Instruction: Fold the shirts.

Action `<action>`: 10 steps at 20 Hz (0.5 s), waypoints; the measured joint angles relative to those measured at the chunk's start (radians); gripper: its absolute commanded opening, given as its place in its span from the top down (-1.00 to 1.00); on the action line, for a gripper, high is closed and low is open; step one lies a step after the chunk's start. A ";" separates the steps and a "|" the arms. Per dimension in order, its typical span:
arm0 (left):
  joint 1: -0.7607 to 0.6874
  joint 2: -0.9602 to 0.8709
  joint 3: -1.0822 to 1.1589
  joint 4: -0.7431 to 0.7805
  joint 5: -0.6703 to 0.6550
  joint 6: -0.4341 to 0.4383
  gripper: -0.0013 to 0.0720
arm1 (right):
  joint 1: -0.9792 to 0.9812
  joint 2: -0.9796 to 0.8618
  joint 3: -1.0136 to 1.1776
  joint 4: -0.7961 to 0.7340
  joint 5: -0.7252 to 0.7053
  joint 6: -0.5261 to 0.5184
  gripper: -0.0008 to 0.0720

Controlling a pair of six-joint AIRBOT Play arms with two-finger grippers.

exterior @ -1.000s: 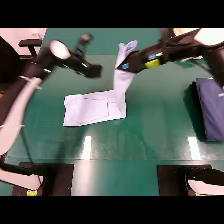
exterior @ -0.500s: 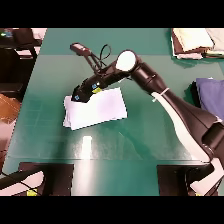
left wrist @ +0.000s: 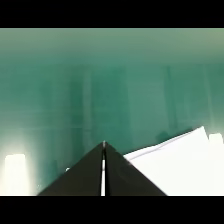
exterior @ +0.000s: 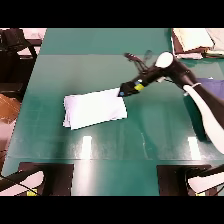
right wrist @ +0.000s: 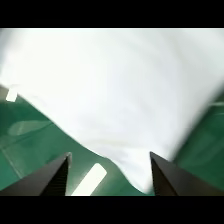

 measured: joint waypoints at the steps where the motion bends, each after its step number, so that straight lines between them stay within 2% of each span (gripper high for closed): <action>1: 0.000 -0.002 0.000 -0.003 -0.003 0.000 0.91 | -0.042 0.008 -0.059 -0.002 -0.016 0.018 -0.66; 6: 0.000 -0.016 -0.001 -0.031 -0.005 0.019 0.91 | -0.119 0.008 -0.231 0.080 -0.138 0.047 -0.65; 10: 0.001 -0.025 -0.002 -0.045 -0.004 0.026 0.91 | -0.060 -0.090 -0.186 0.151 -0.171 0.047 -0.60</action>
